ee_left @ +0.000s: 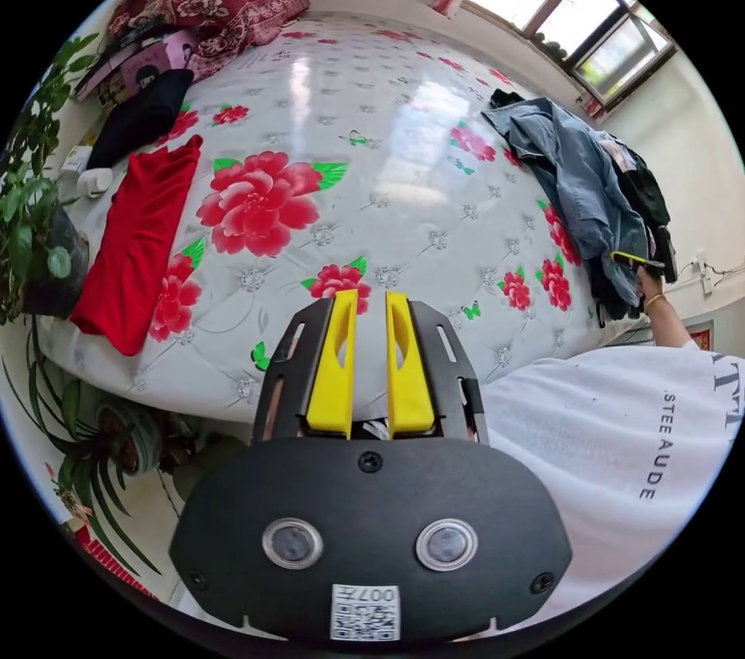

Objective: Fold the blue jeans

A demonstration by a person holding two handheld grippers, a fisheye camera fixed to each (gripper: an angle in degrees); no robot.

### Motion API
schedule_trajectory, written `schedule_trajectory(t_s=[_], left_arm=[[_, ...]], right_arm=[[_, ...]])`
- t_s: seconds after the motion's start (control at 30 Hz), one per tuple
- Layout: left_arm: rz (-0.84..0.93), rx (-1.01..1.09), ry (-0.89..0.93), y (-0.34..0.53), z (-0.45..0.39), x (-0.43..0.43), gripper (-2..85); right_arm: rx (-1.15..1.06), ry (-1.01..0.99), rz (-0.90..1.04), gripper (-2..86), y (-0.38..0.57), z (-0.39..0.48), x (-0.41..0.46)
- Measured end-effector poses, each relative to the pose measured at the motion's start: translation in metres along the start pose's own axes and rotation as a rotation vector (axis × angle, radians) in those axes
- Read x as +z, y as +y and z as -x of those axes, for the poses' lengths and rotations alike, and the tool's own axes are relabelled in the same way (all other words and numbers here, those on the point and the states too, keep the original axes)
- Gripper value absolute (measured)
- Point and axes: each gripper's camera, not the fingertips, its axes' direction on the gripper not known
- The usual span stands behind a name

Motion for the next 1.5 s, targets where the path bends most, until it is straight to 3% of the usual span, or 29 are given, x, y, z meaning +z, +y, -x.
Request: schedule_trajectory(t_s=[0.1,0.23,0.4,0.57,0.93,1.33,1.5], left_arm=[[-0.006,-0.011,-0.003,-0.001,-0.007,0.001,6.3],[-0.004,-0.037,-0.001,-0.002,-0.008,0.003,6.4],[-0.013,-0.057,-0.093,-0.008,0.003,0.002,6.4],[0.028,-0.133,-0.249,-0.004,0.039,0.005,4.6],[0.103,-0.191,-0.205,0.004,0.080,0.028,6.3],[0.156,-0.151,-0.178,-0.016,0.088,0.041,8.4],[0.164,-0.132,-0.167,-0.017,0.087,0.038,10.3]], right_arm=[[-0.136,-0.353,-0.291,0.0,0.022,0.026,-0.066],[-0.369,-0.782,-0.483,-0.2,0.037,0.101,-0.123],[-0.764,-1.182,-0.416,0.3,0.037,0.246,-0.144],[-0.886,-1.110,-0.255,2.2,0.043,0.324,-0.123],[-0.234,-0.822,-0.145,6.0,-0.013,0.186,-0.031],[0.010,-0.610,-0.079,9.0,-0.127,0.182,0.014],[0.040,-0.629,-0.002,7.8,-0.166,0.201,0.040]])
